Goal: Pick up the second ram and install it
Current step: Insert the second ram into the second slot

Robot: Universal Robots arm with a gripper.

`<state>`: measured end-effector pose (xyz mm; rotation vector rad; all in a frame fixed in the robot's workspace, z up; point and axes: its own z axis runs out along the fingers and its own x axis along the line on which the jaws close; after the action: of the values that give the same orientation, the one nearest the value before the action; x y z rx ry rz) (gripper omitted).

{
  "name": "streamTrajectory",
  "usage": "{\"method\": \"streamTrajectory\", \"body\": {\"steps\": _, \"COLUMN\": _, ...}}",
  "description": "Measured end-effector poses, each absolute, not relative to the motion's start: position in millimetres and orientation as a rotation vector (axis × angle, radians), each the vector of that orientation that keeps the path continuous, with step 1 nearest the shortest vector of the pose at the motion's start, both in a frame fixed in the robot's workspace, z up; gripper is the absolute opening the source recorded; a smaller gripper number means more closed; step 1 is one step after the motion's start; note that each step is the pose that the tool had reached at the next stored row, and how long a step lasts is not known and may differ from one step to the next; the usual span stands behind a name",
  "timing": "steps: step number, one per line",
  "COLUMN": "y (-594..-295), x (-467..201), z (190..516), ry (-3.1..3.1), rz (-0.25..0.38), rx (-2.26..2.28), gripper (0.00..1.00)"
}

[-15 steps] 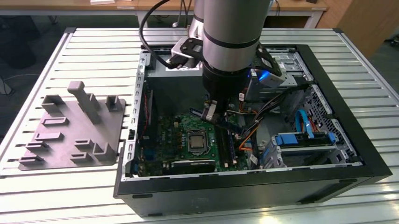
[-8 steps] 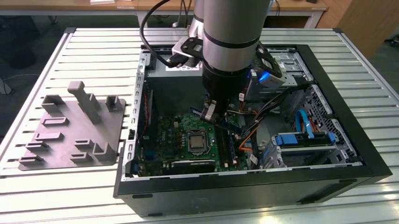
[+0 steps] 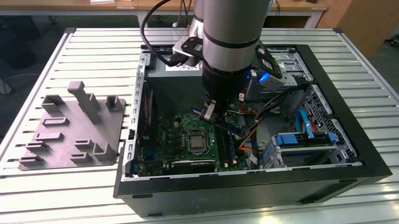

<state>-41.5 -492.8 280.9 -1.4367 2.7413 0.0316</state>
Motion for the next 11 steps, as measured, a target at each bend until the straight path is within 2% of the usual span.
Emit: {"method": "streamTrajectory", "body": {"steps": 11, "y": -492.8, "x": -41.5, "z": 280.8, "ry": 2.802, "rz": 0.027, "rx": -1.313, "gripper": 0.14}}
